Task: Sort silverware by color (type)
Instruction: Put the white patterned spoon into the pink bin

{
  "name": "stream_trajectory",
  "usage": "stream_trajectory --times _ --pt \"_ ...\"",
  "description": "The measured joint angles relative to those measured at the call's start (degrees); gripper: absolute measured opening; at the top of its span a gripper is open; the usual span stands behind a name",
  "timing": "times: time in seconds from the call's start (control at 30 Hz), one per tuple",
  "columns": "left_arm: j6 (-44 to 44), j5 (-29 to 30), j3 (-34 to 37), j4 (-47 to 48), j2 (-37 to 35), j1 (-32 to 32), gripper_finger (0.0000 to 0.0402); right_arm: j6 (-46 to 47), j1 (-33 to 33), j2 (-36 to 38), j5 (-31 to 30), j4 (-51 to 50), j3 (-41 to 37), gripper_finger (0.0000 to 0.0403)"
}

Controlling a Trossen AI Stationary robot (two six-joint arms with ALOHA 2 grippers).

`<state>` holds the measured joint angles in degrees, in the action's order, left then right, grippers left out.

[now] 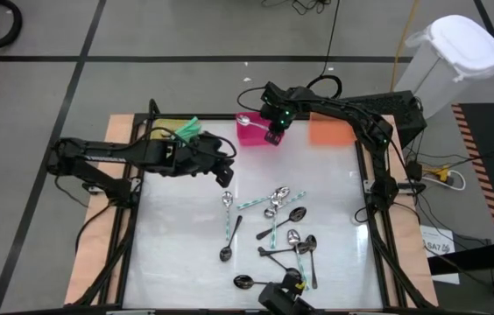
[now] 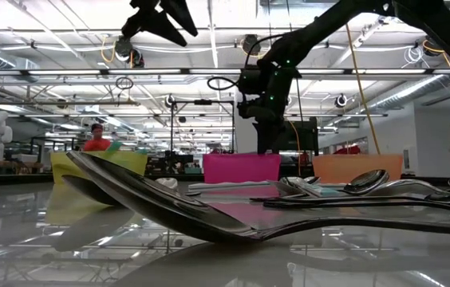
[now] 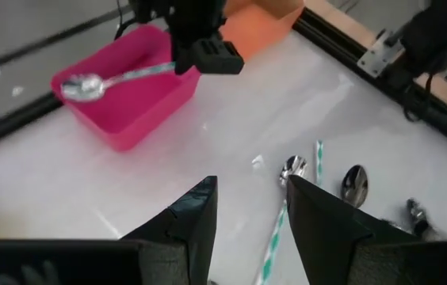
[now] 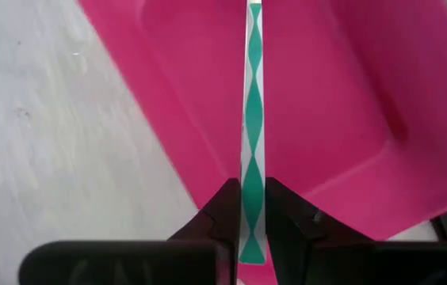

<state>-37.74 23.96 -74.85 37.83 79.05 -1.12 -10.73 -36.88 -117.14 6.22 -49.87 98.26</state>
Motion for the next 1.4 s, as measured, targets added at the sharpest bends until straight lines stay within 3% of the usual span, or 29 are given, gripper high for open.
stream_trajectory --times 0.1,0.4,0.93,1.13,1.27,1.4 --pt "-3.37 -0.39 0.0 1.59 0.0 0.37 0.0152 -0.57 0.0 -0.02 -0.2 0.32 0.0 0.0035" --pt "-0.89 -2.05 -0.02 5.64 0.02 1.22 0.0152 -1.17 0.0 -0.85 -0.22 0.29 -0.04 0.004" --pt "-3.55 -3.68 -0.02 5.48 -0.35 1.04 0.0152 1.18 0.11 -0.52 -2.12 0.1 0.0 0.0115" --pt "-5.14 -8.0 -0.02 6.38 -0.35 1.02 0.0152 1.95 0.32 2.44 -1.86 -5.59 3.65 0.0121" --pt "-10.45 -9.51 -0.04 10.91 -0.33 1.0 0.0152 5.41 0.76 5.4 -1.71 -9.34 5.93 0.0122" --pt "-22.44 -9.46 -0.04 20.32 -0.33 0.94 0.0152 10.66 1.62 9.78 -1.43 -12.18 6.25 0.0122"
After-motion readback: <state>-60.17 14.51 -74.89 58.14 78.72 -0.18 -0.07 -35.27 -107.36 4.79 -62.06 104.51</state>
